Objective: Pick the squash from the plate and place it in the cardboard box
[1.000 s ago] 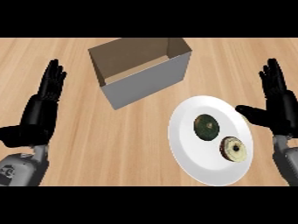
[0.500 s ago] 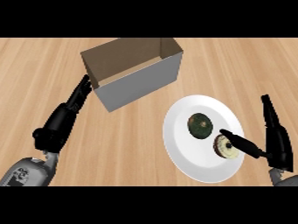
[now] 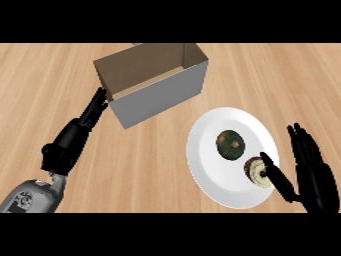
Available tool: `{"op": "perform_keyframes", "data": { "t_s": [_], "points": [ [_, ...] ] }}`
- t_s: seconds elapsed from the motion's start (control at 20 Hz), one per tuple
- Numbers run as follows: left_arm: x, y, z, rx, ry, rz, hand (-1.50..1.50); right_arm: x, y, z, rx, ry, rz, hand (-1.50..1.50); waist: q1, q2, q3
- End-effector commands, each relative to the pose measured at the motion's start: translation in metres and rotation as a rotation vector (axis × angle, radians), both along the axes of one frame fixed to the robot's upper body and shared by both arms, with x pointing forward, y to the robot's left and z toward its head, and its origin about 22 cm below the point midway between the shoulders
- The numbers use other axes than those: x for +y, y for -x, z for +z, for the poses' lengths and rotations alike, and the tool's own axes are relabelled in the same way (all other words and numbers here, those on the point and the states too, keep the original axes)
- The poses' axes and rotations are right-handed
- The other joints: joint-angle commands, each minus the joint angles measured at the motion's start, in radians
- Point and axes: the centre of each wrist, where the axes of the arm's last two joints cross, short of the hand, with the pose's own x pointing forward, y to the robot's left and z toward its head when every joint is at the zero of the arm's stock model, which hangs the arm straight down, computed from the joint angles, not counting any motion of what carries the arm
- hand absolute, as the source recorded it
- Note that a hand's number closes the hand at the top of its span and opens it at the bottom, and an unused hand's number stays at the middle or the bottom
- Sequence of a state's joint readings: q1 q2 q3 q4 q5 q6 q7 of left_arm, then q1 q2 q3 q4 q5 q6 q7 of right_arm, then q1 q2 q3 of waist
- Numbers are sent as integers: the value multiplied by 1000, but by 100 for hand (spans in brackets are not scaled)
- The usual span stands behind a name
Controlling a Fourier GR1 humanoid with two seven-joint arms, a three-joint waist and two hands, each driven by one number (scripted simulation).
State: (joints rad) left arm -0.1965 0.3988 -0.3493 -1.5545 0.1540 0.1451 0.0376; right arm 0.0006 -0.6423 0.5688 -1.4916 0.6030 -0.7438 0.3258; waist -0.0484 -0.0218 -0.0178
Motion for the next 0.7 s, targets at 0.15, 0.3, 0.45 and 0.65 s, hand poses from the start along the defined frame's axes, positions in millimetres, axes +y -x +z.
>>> {"op": "perform_keyframes", "data": {
  "t_s": [0.15,0.3,0.45,0.65],
  "points": [
    [-5,0,-10,39,10,-16,0,53,19,47,241,26,13,-150,5,10,6],
    [-10,2,-5,23,-3,-34,0,75,24,84,306,47,-6,-150,22,9,8],
    [-16,-3,-6,26,12,-43,0,104,27,114,338,20,-75,-150,35,16,13],
    [-15,-18,-3,11,1,-59,0,130,7,138,322,-7,-110,-150,47,23,16]
  ]
}}
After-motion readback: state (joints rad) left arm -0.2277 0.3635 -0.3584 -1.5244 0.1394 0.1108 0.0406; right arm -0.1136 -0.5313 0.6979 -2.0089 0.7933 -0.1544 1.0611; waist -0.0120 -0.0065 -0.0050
